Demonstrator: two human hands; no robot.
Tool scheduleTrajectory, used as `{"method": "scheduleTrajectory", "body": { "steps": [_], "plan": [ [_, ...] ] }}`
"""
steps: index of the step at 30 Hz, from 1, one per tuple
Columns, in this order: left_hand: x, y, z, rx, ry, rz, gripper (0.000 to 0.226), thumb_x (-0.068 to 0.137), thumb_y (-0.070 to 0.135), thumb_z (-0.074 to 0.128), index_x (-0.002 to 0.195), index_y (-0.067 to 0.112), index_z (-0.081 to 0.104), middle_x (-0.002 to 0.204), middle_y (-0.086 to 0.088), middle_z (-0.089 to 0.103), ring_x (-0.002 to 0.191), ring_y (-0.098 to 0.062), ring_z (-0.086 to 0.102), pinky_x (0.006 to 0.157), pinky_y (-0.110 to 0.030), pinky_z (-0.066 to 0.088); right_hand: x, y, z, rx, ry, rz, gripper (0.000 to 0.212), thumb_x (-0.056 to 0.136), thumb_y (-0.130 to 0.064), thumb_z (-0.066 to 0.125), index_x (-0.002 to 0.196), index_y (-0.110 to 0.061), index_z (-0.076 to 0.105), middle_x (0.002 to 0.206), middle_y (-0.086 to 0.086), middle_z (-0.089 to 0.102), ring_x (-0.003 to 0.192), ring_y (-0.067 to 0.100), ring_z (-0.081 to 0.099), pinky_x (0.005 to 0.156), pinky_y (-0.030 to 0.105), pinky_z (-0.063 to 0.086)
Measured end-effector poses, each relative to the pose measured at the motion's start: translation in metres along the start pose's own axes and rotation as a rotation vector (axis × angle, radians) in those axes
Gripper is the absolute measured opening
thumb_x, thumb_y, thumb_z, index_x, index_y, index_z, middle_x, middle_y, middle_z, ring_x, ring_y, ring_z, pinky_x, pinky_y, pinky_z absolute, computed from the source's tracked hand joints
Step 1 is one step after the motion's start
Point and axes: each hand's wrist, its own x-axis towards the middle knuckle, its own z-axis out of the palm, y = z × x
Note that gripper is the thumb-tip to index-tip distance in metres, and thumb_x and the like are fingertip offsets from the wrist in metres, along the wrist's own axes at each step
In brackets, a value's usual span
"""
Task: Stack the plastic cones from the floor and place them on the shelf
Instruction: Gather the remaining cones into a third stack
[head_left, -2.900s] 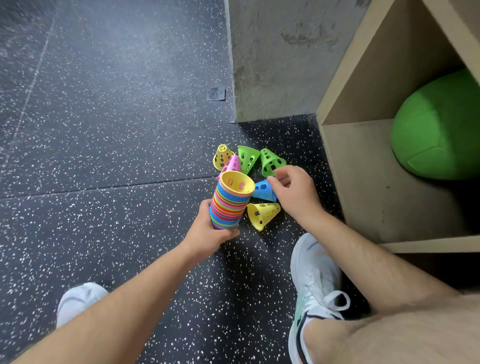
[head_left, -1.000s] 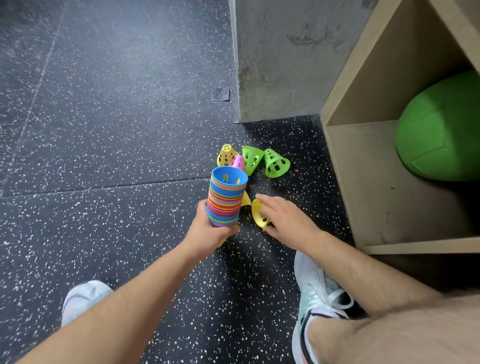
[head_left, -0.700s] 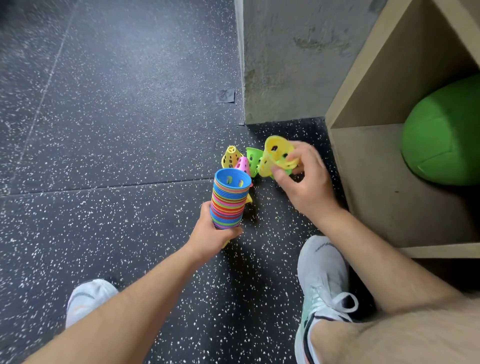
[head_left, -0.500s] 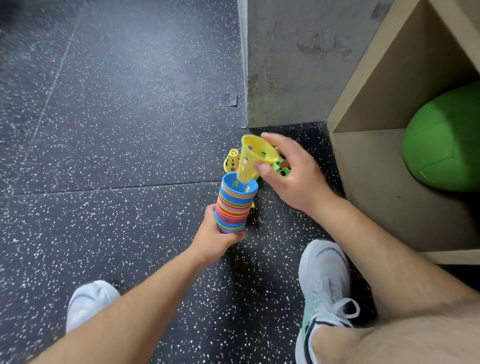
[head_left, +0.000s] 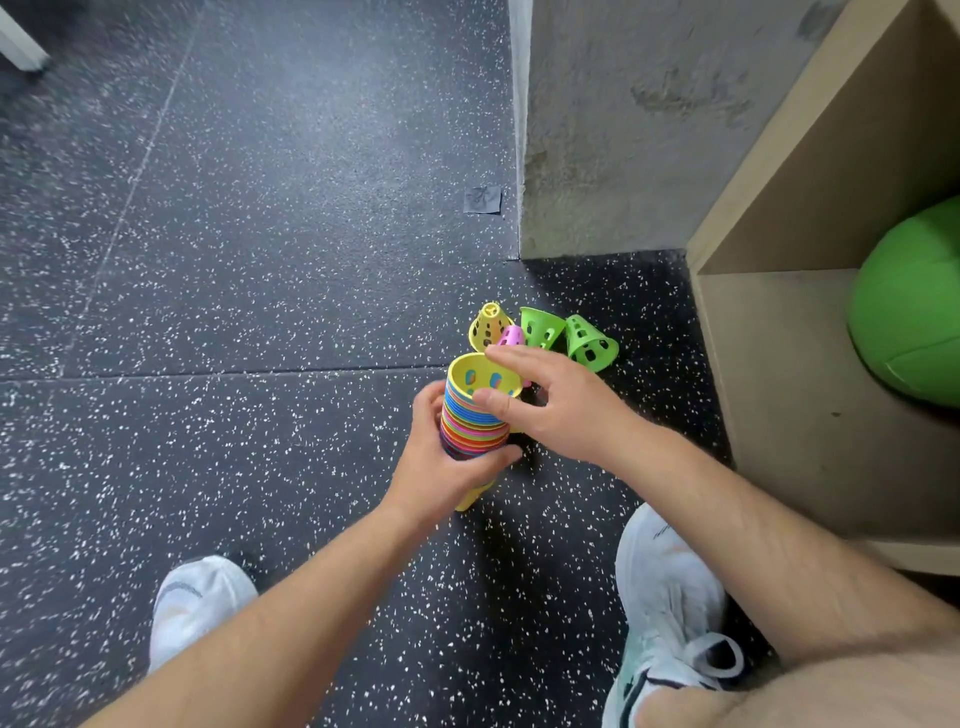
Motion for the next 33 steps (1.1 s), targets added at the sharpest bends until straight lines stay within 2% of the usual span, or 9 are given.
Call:
{"method": "scheduleTrajectory", "body": {
  "steps": [2, 5, 7, 10, 13, 17, 20, 27, 33],
  "plan": [
    [0.006, 0.013, 0.001, -0.038, 0.026, 0.046, 0.089, 0.072, 0.021, 0.094, 0.141, 0.030, 0.038, 0.123, 0.006, 0.066, 0.102, -0.005, 0.071, 0.090, -0.023, 0.057, 0.004, -0.001, 0.002, 0.028, -0.014, 0.010, 0.072, 0.082, -0.068, 0.062, 0.144, -0.031, 0.053, 0.149, -0.019, 0.048, 0.138, -0.006, 0.037, 0.119, 0.031, 0.031],
    [0.011, 0.021, 0.001, -0.040, 0.044, 0.074, 0.066, 0.082, 0.022, 0.086, 0.133, 0.032, 0.046, 0.108, 0.011, 0.073, 0.094, -0.007, 0.072, 0.090, -0.031, 0.059, 0.009, -0.003, 0.005, 0.016, -0.056, -0.012, 0.079, 0.080, -0.075, 0.057, 0.146, -0.034, 0.049, 0.153, -0.025, 0.039, 0.142, -0.006, 0.032, 0.120, 0.030, 0.029],
    [0.011, 0.018, -0.001, -0.023, 0.061, 0.082, 0.059, 0.084, 0.025, 0.086, 0.129, 0.031, 0.048, 0.107, 0.014, 0.071, 0.095, -0.006, 0.070, 0.089, -0.027, 0.056, 0.011, 0.001, 0.005, 0.048, -0.020, 0.014, 0.080, 0.081, -0.080, 0.049, 0.146, -0.033, 0.049, 0.154, -0.022, 0.040, 0.140, -0.003, 0.037, 0.117, 0.029, 0.033],
    [0.011, 0.017, -0.005, -0.009, 0.096, 0.068, 0.059, 0.085, 0.026, 0.084, 0.129, 0.027, 0.045, 0.109, 0.012, 0.068, 0.095, 0.001, 0.066, 0.087, -0.014, 0.050, 0.013, 0.017, 0.007, 0.171, 0.232, 0.134, 0.043, 0.094, -0.062, 0.050, 0.118, -0.028, 0.063, 0.121, -0.012, 0.065, 0.105, 0.001, 0.062, 0.095, 0.036, 0.052],
    [0.010, 0.015, -0.012, -0.032, 0.110, 0.054, 0.058, 0.087, 0.021, 0.083, 0.129, 0.023, 0.044, 0.109, 0.010, 0.067, 0.091, 0.004, 0.064, 0.085, -0.013, 0.050, 0.015, 0.035, 0.020, 0.066, 0.186, 0.282, 0.025, 0.094, -0.046, 0.062, 0.104, -0.024, 0.060, 0.101, -0.012, 0.063, 0.092, 0.003, 0.061, 0.084, 0.031, 0.053],
    [0.008, 0.009, -0.022, -0.081, 0.122, 0.027, 0.058, 0.087, 0.023, 0.082, 0.131, 0.022, 0.043, 0.110, 0.003, 0.069, 0.097, -0.005, 0.067, 0.094, -0.030, 0.056, 0.017, 0.050, 0.045, -0.083, 0.028, 0.353, 0.035, 0.087, -0.053, 0.068, 0.106, -0.025, 0.059, 0.103, -0.010, 0.060, 0.093, 0.010, 0.058, 0.079, 0.030, 0.047],
    [0.008, 0.008, -0.025, -0.081, 0.120, 0.024, 0.060, 0.087, 0.025, 0.083, 0.131, 0.021, 0.043, 0.112, 0.002, 0.069, 0.099, -0.007, 0.068, 0.095, -0.031, 0.056, 0.015, 0.052, 0.053, -0.145, 0.017, 0.331, 0.023, 0.094, -0.048, 0.060, 0.101, -0.026, 0.060, 0.103, -0.008, 0.058, 0.094, 0.015, 0.059, 0.077, 0.034, 0.048],
    [0.010, 0.008, -0.022, -0.054, 0.112, 0.032, 0.066, 0.081, 0.039, 0.086, 0.130, 0.026, 0.043, 0.107, 0.012, 0.069, 0.095, -0.001, 0.066, 0.090, -0.024, 0.054, -0.007, 0.048, 0.038, 0.038, 0.154, 0.260, 0.020, 0.102, -0.044, 0.049, 0.104, -0.029, 0.063, 0.122, -0.007, 0.046, 0.110, 0.011, 0.052, 0.097, 0.032, 0.044],
    [0.012, 0.012, -0.015, -0.054, 0.089, 0.049, 0.063, 0.083, 0.030, 0.085, 0.131, 0.027, 0.043, 0.109, 0.011, 0.068, 0.093, 0.003, 0.065, 0.090, -0.022, 0.053, -0.004, 0.036, 0.005, 0.131, 0.336, 0.066, 0.028, 0.101, -0.043, 0.052, 0.108, -0.021, 0.068, 0.136, 0.001, 0.050, 0.130, 0.016, 0.048, 0.104, 0.042, 0.049]
  ]
}}
